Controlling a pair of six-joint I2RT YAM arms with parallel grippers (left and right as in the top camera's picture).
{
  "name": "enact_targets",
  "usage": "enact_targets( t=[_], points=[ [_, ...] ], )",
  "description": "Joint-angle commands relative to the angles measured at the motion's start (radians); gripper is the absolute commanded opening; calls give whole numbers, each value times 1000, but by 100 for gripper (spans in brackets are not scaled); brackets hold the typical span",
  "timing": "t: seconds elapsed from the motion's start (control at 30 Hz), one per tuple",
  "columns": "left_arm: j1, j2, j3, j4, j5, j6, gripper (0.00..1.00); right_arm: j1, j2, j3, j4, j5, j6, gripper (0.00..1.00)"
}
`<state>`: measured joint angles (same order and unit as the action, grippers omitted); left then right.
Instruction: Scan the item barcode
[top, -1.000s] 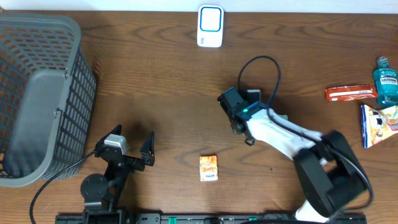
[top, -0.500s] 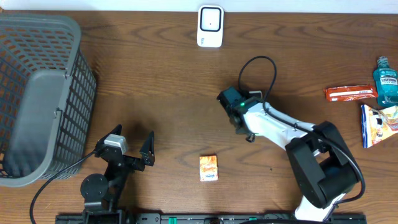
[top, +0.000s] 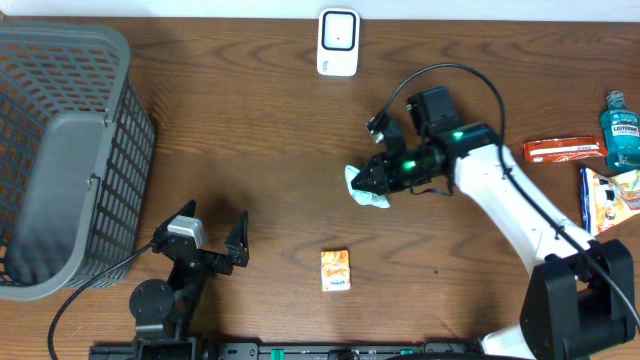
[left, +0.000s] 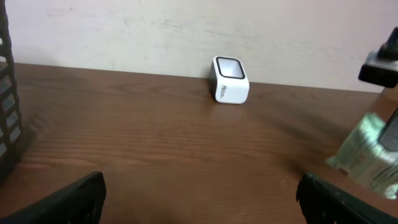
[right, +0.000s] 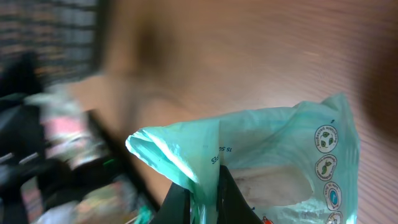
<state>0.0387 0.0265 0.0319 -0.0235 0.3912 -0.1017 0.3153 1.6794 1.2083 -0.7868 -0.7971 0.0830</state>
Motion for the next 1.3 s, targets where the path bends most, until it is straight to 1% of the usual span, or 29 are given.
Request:
enact_targets(
  t=[0.0,0.13,0.2,0.23,0.37,0.5,0.67,0.77,0.8,0.83,0.9,0.93,0.97,1.03,1.1,1.13,1.27],
  points=[
    [1,-3,-28,-16,17,-1,98,-45,17,-16,2,-375,-198,1],
    [1,-3,-28,-16,17,-1,98,-71,37,-27,0,-526,-337,1],
    [1,-3,-28,-16,17,-1,98,-72,43,-33,-3,-599,-460,1],
    [1,-3,-28,-16,16,-1,98,-72,43,-39,-3,-632,-549,1],
    [1,-3,-28,-16,16,-1,98,-73,43,-41,2,-765,-763,1],
    [1,-3,-28,-16,17,-1,98,-71,41,-40,55,-765,-778,1],
    [1,-3,-28,-16,17,-1,98,-79,41,-40,65,-765,-773,1],
    [1,-3,-28,-16,16,-1,98,-86,41,-40,64,-757,-674,1],
    [1,-3,-28,-16,16,-1,98,-87,41,-40,63,-720,-603,1],
    [1,-3,-28,-16,16,-1,98,-87,41,-40,60,-638,-511,1],
    [1,-3,-28,-16,17,-1,98,-85,41,-40,58,-412,-344,1],
    [1,-3,-28,-16,16,-1,98,-82,41,-40,60,-262,-262,1],
    [1,-3,-28,-16,17,-1,98,-78,41,-40,61,-66,-164,2],
    [1,-3,-28,-16,17,-1,98,-67,41,-40,62,262,-54,1],
    [1,-3,-28,-16,17,-1,98,-53,41,-40,69,461,-34,1],
    [1,-3,-28,-16,16,-1,98,-43,41,-40,79,514,-34,2],
    [1,-3,-28,-16,17,-1,98,23,41,-40,129,628,-35,2]
  ],
)
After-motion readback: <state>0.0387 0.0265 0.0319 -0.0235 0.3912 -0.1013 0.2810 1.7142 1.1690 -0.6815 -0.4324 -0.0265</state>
